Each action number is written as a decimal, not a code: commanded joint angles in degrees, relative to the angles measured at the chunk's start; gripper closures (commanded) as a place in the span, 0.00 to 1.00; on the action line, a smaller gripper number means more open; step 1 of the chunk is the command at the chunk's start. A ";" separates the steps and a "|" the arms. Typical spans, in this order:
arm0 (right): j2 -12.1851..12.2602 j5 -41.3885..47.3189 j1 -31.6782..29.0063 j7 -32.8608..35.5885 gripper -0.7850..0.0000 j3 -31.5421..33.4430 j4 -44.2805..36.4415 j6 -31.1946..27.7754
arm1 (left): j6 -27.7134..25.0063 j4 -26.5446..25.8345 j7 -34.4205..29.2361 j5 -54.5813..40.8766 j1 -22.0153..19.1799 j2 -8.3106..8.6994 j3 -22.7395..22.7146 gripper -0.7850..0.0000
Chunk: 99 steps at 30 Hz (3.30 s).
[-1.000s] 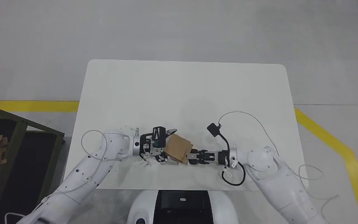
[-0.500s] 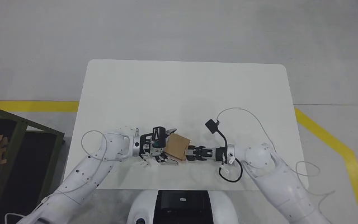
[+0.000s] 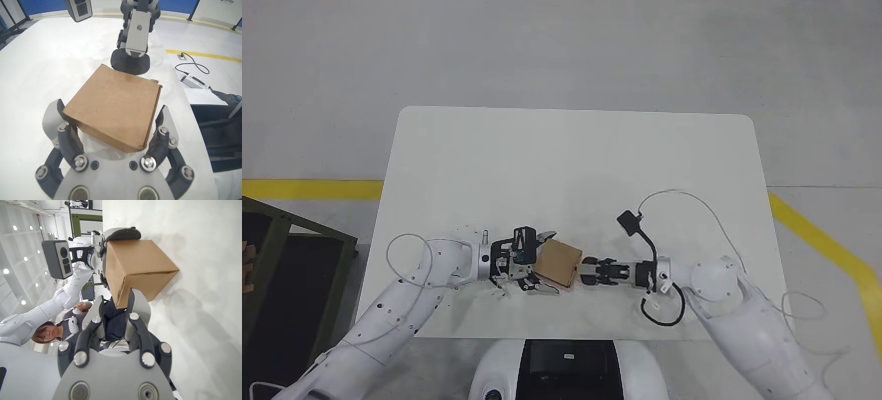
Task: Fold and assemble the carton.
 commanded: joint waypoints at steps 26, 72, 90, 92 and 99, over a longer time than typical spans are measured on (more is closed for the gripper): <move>-0.42 0.06 -0.66 -0.24 1.00 -3.79 1.11 -0.20 | -0.06 -0.94 -1.09 -0.67 -0.07 -0.13 0.30 0.00; 1.84 3.64 -3.44 2.07 0.00 6.84 -10.94 -8.84 | 6.49 5.82 -7.93 -10.42 3.39 7.03 -31.50 0.00; 0.61 6.26 -2.44 4.49 0.00 -3.19 -13.38 -9.21 | 7.29 13.62 -4.96 -10.51 -2.22 8.11 -36.15 0.00; 0.32 6.29 -2.32 4.58 0.00 -5.10 -13.49 -8.63 | 7.29 13.62 -4.96 -10.51 -2.22 8.11 -36.15 0.00; -0.58 5.30 -1.14 5.40 0.00 -10.56 -12.09 -7.45 | 7.29 13.62 -4.96 -10.51 -2.22 8.11 -36.15 0.00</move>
